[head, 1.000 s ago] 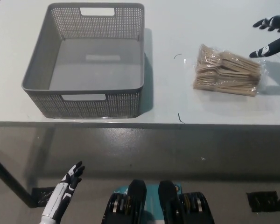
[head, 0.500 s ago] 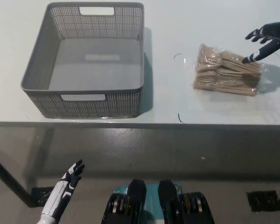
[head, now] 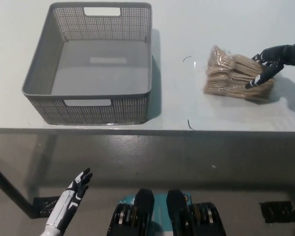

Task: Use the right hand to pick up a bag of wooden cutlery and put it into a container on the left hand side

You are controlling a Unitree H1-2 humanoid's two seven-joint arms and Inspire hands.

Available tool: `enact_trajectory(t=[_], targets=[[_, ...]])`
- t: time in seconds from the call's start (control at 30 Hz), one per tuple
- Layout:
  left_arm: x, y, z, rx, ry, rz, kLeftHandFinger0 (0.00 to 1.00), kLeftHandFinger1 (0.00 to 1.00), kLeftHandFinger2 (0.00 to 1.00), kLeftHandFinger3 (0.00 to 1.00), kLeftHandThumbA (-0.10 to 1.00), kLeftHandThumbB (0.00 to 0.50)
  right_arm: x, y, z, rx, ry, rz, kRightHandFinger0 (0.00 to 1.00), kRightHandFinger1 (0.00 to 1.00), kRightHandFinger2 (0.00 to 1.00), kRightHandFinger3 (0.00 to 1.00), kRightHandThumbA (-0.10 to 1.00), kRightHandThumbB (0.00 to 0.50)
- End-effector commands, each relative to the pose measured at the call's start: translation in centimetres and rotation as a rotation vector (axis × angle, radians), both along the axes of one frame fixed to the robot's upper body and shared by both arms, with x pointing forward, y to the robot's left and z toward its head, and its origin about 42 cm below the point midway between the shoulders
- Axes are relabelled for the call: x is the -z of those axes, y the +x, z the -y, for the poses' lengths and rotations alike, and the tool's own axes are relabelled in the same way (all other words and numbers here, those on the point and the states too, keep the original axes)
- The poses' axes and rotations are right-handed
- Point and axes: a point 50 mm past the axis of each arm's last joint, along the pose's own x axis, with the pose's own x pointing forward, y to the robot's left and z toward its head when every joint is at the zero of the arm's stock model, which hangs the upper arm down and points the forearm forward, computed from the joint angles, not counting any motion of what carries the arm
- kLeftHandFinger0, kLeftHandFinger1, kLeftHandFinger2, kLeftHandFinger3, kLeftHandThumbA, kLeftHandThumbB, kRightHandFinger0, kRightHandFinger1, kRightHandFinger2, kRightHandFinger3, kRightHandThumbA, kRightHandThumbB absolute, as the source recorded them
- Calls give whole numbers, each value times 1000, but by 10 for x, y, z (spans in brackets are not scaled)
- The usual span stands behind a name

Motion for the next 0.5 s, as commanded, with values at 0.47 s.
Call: enact_trajectory(t=[0.47], targets=[[-19,17,1,57,33,88,1000,1000,1000,1000,1000,364,48,-4,-31,31,125,45,1000,1000,1000,1000,601,500]])
